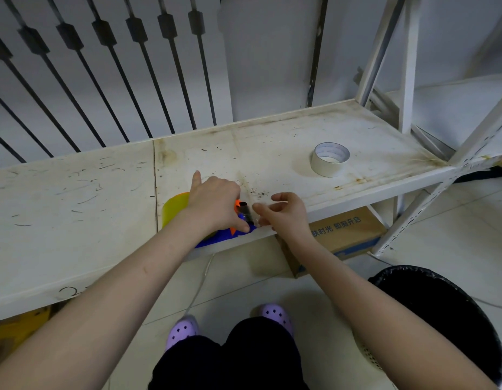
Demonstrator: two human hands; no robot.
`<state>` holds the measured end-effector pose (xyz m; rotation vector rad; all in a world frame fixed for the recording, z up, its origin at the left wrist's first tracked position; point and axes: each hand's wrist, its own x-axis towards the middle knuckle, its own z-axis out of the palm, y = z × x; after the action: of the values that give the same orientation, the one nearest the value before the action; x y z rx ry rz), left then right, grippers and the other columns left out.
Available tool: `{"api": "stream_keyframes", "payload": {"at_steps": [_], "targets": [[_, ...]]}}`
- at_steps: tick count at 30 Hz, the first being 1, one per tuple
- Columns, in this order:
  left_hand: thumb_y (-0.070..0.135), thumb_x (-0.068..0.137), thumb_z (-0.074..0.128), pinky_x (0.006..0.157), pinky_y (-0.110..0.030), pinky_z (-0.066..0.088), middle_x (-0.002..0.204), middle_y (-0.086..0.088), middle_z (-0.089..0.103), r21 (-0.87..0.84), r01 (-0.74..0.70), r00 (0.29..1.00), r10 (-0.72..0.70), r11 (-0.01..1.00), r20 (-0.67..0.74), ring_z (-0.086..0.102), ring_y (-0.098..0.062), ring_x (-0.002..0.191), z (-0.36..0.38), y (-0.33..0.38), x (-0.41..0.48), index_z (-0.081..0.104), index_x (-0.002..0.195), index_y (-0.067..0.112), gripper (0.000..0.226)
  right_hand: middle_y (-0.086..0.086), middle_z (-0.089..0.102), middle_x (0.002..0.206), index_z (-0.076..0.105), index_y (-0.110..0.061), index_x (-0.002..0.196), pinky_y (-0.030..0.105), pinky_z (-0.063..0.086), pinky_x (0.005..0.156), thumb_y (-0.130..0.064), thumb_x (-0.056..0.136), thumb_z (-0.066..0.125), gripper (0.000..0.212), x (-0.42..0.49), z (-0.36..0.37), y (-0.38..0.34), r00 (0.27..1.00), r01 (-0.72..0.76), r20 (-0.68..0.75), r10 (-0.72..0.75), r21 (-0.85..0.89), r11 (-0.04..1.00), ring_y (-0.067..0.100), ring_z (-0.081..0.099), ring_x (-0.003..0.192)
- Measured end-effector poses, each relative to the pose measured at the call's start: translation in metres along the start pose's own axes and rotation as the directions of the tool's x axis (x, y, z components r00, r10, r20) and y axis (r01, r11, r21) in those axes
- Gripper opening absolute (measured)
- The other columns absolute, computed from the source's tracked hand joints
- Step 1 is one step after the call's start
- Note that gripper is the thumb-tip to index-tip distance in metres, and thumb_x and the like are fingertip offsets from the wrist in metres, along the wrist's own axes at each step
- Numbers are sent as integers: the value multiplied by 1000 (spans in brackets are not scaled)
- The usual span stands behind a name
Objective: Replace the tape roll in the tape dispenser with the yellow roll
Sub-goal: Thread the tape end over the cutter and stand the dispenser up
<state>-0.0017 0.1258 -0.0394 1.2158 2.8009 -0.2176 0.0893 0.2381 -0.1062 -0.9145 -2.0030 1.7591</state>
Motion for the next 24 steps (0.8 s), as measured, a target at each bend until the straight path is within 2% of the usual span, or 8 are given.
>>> {"api": "stream_keyframes", "payload": {"at_steps": [3, 5, 8, 12, 14, 18, 24], "targets": [[64, 62, 68, 113, -56, 13, 97, 3, 64, -2, 3, 1000, -3, 1000, 8, 57, -23, 104, 2, 0, 0, 60, 101, 21, 58, 4, 70, 81, 65, -10, 93, 22, 54, 59, -25, 80, 71, 21, 6, 0, -6, 999, 27, 42, -22, -104, 994, 12, 70, 60], [63, 63, 68, 114, -56, 10, 99, 4, 65, -2, -1, 1000, 1, 1000, 15, 58, -21, 104, 2, 1, -1, 58, 103, 22, 58, 1, 70, 74, 68, -10, 84, 19, 50, 52, -22, 83, 68, 12, 9, -3, -7, 999, 44, 24, -41, -125, 991, 9, 68, 54], [63, 62, 68, 114, -55, 8, 98, 5, 64, 7, -16, 1000, 16, 1000, 11, 59, -20, 103, 3, 1, -3, 57, 101, 22, 58, -1, 68, 67, 67, -9, 80, 18, 46, 47, -20, 84, 66, 12, 9, -4, -6, 999, 36, -8, -37, -122, 992, 8, 67, 51], [63, 64, 66, 114, -56, 3, 90, 7, 64, 27, -16, 1000, 17, 999, -16, 60, -17, 94, 4, 2, -6, 58, 96, 23, 53, -1, 69, 63, 66, -14, 76, 34, 57, 61, -23, 84, 66, 12, 9, 3, 1, 1000, 1, -21, -5, -168, 986, 12, 69, 57], [62, 64, 66, 114, -56, 2, 88, 8, 64, 30, -14, 1000, 14, 999, -22, 60, -17, 92, 3, 3, -7, 58, 95, 23, 51, 0, 70, 62, 67, -15, 75, 36, 58, 65, -25, 83, 66, 13, 9, 5, 2, 1000, -13, -22, 9, -172, 985, 11, 69, 57], [61, 63, 67, 114, -57, 2, 90, 8, 62, 4, -14, 1000, 14, 1000, -16, 59, -17, 94, 2, -1, -9, 58, 96, 23, 51, 1, 69, 64, 68, -7, 78, 28, 55, 57, -21, 83, 67, 15, 5, -1, -2, 1000, -28, -11, 27, -119, 992, 7, 66, 52], [62, 62, 67, 114, -55, 8, 91, 10, 62, -62, -40, 999, 38, 997, -34, 58, -16, 93, -4, -11, -17, 58, 98, 27, 52, 7, 68, 66, 70, -4, 78, 21, 58, 58, -18, 81, 72, 14, -1, -10, -12, 997, -66, 28, 65, 19, 998, 11, 63, 55]]}}
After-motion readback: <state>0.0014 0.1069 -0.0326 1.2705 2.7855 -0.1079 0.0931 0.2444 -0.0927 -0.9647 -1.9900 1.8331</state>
